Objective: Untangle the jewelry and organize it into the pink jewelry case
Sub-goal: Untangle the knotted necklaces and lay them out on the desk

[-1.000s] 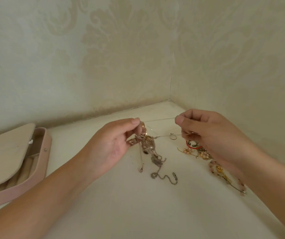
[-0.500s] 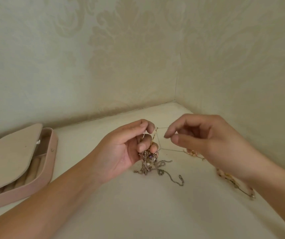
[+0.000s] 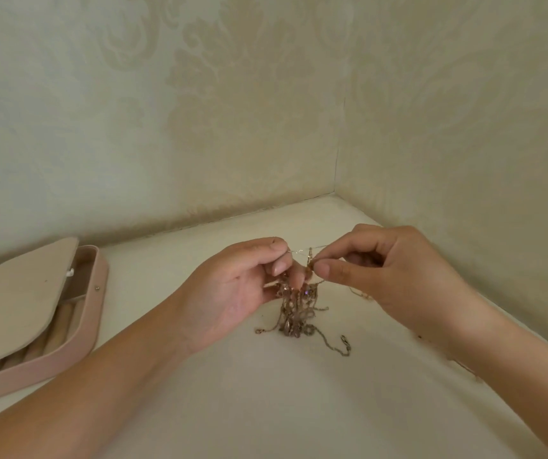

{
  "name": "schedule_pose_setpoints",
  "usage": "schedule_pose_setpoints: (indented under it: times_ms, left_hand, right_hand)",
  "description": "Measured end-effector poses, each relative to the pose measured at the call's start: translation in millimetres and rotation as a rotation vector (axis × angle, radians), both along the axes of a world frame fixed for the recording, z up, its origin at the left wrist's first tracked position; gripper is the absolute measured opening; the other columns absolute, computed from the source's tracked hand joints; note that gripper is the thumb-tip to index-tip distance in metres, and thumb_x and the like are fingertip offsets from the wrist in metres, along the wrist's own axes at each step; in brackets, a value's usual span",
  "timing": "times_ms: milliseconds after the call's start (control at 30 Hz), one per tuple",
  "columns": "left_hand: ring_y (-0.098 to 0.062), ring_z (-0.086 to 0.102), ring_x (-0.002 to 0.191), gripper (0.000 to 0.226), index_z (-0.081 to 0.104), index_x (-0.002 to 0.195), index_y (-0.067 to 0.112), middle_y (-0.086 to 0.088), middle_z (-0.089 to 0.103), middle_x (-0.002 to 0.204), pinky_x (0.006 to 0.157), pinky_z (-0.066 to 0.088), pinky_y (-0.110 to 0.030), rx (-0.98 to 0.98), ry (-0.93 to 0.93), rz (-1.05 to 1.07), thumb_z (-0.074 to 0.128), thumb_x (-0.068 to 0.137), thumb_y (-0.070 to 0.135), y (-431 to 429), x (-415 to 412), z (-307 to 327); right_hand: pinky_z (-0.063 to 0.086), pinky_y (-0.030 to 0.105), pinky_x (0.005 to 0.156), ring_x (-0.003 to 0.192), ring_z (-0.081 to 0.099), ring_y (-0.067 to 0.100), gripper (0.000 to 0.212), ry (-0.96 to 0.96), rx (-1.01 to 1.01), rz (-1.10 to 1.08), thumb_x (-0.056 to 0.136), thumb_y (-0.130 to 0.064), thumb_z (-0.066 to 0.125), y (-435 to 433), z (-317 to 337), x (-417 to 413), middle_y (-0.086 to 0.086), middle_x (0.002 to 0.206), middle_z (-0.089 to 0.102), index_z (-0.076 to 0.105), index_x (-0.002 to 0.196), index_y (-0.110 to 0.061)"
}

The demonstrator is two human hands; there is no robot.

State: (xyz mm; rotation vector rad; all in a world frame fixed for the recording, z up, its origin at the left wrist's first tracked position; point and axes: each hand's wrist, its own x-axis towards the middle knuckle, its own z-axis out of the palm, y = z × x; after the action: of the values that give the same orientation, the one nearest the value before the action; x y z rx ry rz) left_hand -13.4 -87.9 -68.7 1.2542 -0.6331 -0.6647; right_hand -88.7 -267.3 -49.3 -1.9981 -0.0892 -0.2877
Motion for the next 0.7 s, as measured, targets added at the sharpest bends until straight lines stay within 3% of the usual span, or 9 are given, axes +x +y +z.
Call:
schedule_pose_setpoints:
  times_ms: [167,267,367,467,533,633,700]
  left_hand:
    - [-0.017,0.050,0.071,0.032,0.057,0.053,0.020,-0.002,0.046,0.058,0.075,0.041,-0.028,-0.021,-0.070,0.118,0.047,0.083,0.024,-1.8,0.6,-0.3]
    - [-0.016,0.053,0.058,0.030,0.068,0.064,0.016,-0.001,0.045,0.050,0.065,0.047,-0.022,-0.060,-0.019,0.046,0.047,0.084,0.021,-2.6,-2.4,0.4]
    - [-0.013,0.052,0.054,0.026,0.069,0.071,0.014,-0.006,0.042,0.059,0.061,0.047,-0.022,-0.075,-0.002,-0.018,0.048,0.085,0.018,-3.5,-3.3,0.1]
    - [-0.011,0.052,0.053,0.025,0.067,0.071,0.014,-0.008,0.041,0.067,0.061,0.047,-0.023,-0.101,0.027,-0.046,0.046,0.086,0.016,-3.7,-4.0,0.8]
    - [-0.014,0.053,0.057,0.025,0.065,0.071,0.015,-0.005,0.045,0.061,0.063,0.047,-0.024,-0.092,0.029,-0.069,0.045,0.086,0.018,-3.4,-3.9,0.9]
    - [-0.016,0.053,0.060,0.027,0.063,0.069,0.016,-0.001,0.048,0.059,0.065,0.047,-0.025,-0.079,0.010,-0.061,0.043,0.087,0.019,-2.6,-3.4,0.6]
    - [-0.017,0.053,0.060,0.029,0.060,0.064,0.017,-0.001,0.049,0.058,0.065,0.047,-0.025,-0.084,-0.003,-0.024,0.042,0.087,0.019,-2.8,-3.4,0.7]
  right_hand:
    - [0.028,0.011,0.048,0.050,0.037,0.004,0.007,-0.040,-0.071,-0.056,0.077,-0.029,0.076,2.7,-4.1,0.1,-0.014,0.057,0.041,0.075,0.071,-0.031]
    - [0.031,0.010,0.050,0.050,0.040,0.001,0.007,-0.006,0.056,-0.028,0.079,-0.026,0.074,5.0,-3.1,-0.2,-0.015,0.057,0.049,0.077,0.075,-0.030]
    - [0.033,0.008,0.054,0.049,0.047,0.000,0.012,0.036,0.151,0.017,0.072,-0.037,0.073,8.3,1.6,-2.1,-0.017,0.057,0.056,0.078,0.079,-0.028]
    - [0.039,0.014,0.063,0.060,0.056,0.014,0.015,0.048,0.172,0.012,0.064,-0.038,0.075,11.7,0.9,-2.0,0.005,0.073,0.067,0.079,0.074,-0.029]
    - [0.038,0.013,0.058,0.061,0.052,0.021,0.007,0.047,0.174,-0.006,0.070,-0.028,0.078,13.4,-0.4,-1.6,0.013,0.077,0.067,0.079,0.075,-0.024]
    - [0.032,0.008,0.048,0.046,0.042,0.002,0.004,0.062,0.229,-0.021,0.078,-0.020,0.074,10.8,-2.6,-0.4,-0.013,0.054,0.057,0.078,0.079,-0.020]
    - [0.041,0.009,0.058,0.059,0.056,0.001,0.007,0.084,0.254,-0.023,0.079,-0.023,0.073,7.3,-2.6,-0.2,-0.020,0.066,0.066,0.079,0.078,-0.025]
